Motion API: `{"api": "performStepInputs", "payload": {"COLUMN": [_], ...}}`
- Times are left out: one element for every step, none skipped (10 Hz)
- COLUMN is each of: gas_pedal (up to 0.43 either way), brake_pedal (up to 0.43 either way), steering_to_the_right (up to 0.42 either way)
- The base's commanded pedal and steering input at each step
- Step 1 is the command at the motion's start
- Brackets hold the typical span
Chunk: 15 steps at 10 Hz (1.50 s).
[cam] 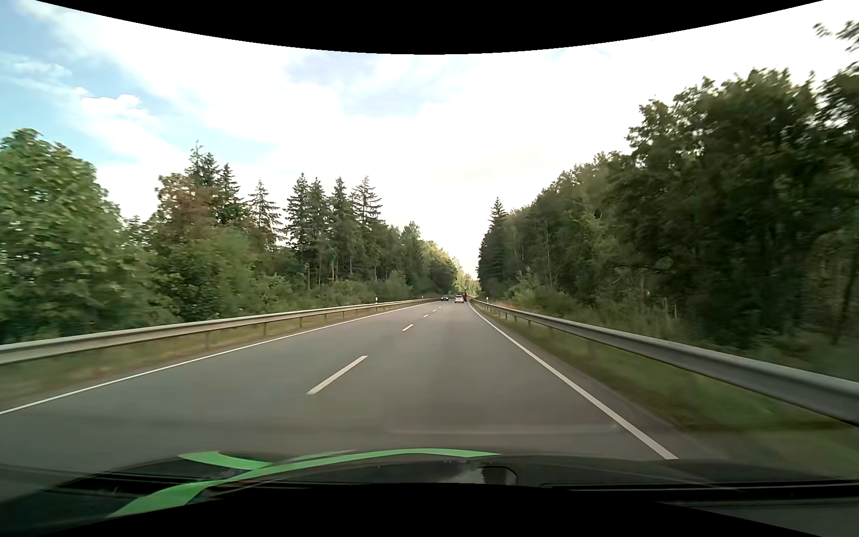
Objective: Follow the waypoints while adhering to traffic rules and regulations
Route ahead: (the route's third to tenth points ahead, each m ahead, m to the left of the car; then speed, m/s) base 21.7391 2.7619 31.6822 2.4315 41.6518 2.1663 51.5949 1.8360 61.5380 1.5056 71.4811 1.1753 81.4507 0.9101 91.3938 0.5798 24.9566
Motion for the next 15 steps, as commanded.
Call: {"api": "performStepInputs", "payload": {"gas_pedal": [0.331, 0.331, 0.331, 0.311, 0.280, 0.260, 0.260, 0.248, 0.248, 0.248, 0.248, 0.240, 0.240, 0.240, 0.240], "brake_pedal": [0.000, 0.000, 0.000, 0.000, 0.000, 0.000, 0.000, 0.000, 0.000, 0.000, 0.000, 0.000, 0.000, 0.000, 0.000], "steering_to_the_right": [0.001, 0.001, 0.001, 0.001, 0.001, 0.001, 0.001, 0.001, 0.001, 0.001, 0.001, 0.001, 0.000, -0.002, -0.003]}}
